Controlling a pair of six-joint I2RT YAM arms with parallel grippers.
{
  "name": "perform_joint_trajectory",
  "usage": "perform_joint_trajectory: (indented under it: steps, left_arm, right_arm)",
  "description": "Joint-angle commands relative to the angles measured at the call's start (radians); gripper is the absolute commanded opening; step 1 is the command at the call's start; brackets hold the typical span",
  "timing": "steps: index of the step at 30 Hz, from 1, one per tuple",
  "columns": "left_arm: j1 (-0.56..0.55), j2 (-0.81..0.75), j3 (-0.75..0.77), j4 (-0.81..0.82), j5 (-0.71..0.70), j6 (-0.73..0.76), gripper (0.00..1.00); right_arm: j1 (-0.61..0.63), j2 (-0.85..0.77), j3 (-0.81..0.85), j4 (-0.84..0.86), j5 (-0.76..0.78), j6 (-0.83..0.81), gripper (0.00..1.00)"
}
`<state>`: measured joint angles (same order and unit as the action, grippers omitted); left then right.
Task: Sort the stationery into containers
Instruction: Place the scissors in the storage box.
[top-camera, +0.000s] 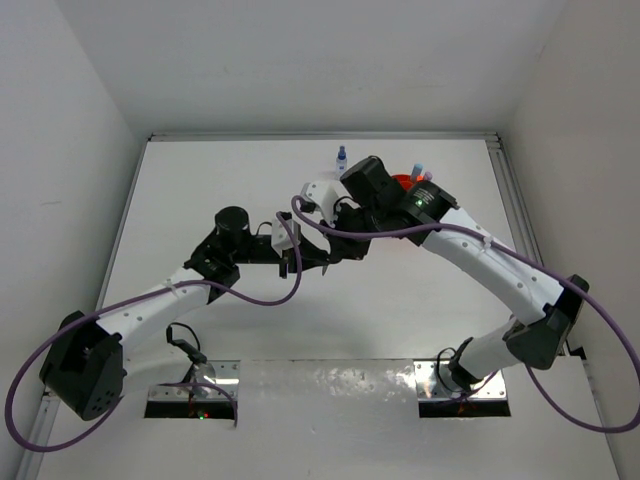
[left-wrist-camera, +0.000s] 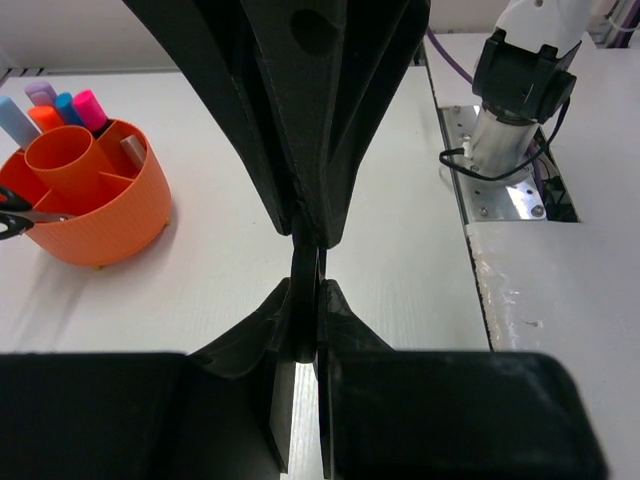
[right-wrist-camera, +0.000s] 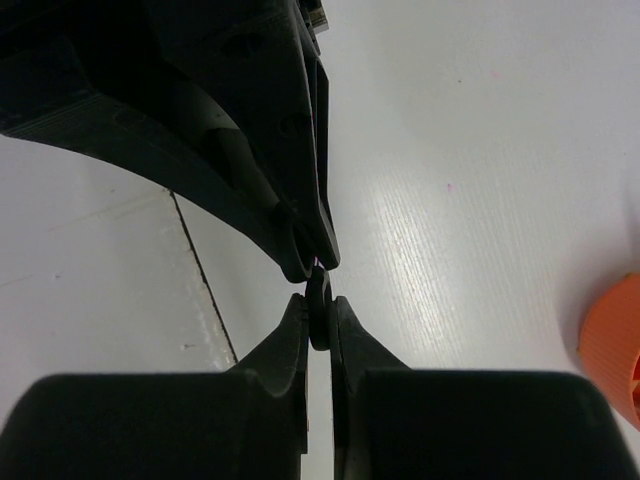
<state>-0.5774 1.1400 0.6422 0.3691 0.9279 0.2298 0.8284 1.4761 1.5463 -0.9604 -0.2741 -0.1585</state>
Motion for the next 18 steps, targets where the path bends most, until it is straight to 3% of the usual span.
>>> perform_joint_trajectory:
  steps: [1,3,6,7,8,9,10,18]
  left_arm:
    - [-0.021,0.009,0.048,0.067,-0.043,-0.004,0.00]
    - [-0.019,0.009,0.048,0.067,-0.055,-0.009,0.00]
    - [-0.018,0.006,0.045,0.065,-0.069,-0.009,0.40]
    - [-0.016,0.001,0.043,0.064,-0.069,-0.001,0.63]
    - [-0.016,0.000,0.043,0.060,-0.073,0.002,0.75]
    - [-0.016,-0.002,0.043,0.053,-0.075,0.003,0.95]
    - [-0.015,-0.003,0.043,0.048,-0.078,0.008,1.00]
    - [-0.009,-0.040,0.047,0.002,-0.214,-0.004,1.00]
  right_arm:
    - [0.040,0.021,0.025,0.152,-0.062,0.043,0.00]
    - [0.040,0.013,0.015,0.157,-0.053,0.042,0.00]
    - [0.040,-0.017,-0.029,0.175,-0.008,0.037,0.00]
    - [0.040,-0.025,-0.043,0.190,0.007,0.036,0.00]
    - [0.034,-0.033,-0.069,0.198,0.016,0.039,0.00]
    - [0.026,-0.049,-0.078,0.212,0.036,0.046,0.00]
    - [0.020,-0.054,-0.097,0.216,0.044,0.051,0.00]
    - [-0.124,-0.109,-0.155,0.226,0.148,0.111,0.00]
